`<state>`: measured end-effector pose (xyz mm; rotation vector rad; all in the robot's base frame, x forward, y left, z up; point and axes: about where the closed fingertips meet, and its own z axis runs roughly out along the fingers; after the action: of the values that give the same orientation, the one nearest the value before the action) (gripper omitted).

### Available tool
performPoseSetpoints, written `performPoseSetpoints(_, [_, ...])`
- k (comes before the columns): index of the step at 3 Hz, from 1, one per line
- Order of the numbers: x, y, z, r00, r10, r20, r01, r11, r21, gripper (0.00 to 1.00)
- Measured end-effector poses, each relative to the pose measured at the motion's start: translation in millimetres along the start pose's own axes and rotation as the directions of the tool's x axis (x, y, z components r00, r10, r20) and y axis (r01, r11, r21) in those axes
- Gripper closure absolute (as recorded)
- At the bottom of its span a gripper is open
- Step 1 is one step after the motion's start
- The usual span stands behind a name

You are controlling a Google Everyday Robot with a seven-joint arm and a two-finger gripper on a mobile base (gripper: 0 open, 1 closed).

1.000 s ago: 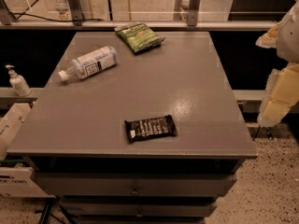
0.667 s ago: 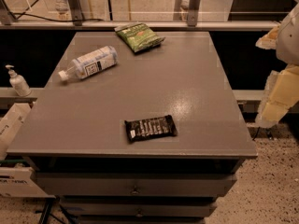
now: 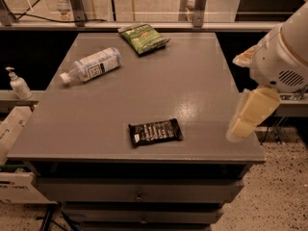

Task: Move rxbar chocolate near blue plastic bottle

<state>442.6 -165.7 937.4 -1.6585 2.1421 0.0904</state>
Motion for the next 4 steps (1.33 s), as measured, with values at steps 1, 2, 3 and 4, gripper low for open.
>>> performPoseSetpoints(1, [-21.8, 8.5, 25.6, 0.997, -0.005, 0.071, 0.006, 0.9996, -0.027, 0.0])
performPoseSetpoints(2, [-39.0, 18.1, 52.2, 0.992, 0.001, 0.122, 0.006, 0.9983, -0.058, 0.0])
performPoseSetpoints(3, [-51.6, 30.8, 79.1, 0.989, 0.002, 0.15, 0.011, 0.996, -0.088, 0.0])
performPoseSetpoints(4, [-62.8, 41.3, 105.1, 0.986, 0.002, 0.168, 0.018, 0.9932, -0.115, 0.0])
